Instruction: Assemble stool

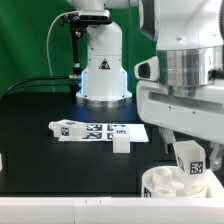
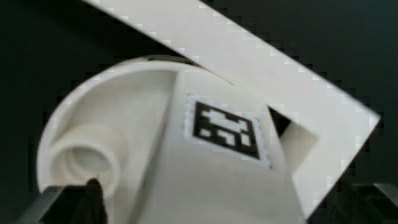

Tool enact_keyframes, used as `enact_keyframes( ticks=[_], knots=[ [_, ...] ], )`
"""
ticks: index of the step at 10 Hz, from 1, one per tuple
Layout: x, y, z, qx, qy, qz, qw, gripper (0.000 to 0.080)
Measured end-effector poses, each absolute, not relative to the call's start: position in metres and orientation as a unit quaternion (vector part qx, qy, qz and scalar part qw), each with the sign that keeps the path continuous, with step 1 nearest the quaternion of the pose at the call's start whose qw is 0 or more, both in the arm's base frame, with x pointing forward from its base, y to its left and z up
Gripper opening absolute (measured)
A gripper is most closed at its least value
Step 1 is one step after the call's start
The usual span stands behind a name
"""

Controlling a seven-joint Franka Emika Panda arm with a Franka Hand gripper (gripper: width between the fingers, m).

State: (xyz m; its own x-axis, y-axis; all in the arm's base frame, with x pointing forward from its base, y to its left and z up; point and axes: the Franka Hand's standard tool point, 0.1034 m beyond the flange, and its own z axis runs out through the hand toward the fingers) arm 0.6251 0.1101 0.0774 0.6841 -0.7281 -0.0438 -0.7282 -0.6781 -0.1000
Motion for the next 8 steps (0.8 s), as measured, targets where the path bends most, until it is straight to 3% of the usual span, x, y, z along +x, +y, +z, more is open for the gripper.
enact_keyframes(
  ticks=[2,6,8],
  knots=[
    [0.6222,0.1143,0.0876,-0.969,0.239,-0.007,0.057,0.0649],
    [0.6219,0.1126,0.0845,-0.992,0.109,-0.013,0.054,0.0648],
    [0.6204,0.1148,0.0899,-0.996,-0.069,0.008,0.05,0.0648]
  ],
)
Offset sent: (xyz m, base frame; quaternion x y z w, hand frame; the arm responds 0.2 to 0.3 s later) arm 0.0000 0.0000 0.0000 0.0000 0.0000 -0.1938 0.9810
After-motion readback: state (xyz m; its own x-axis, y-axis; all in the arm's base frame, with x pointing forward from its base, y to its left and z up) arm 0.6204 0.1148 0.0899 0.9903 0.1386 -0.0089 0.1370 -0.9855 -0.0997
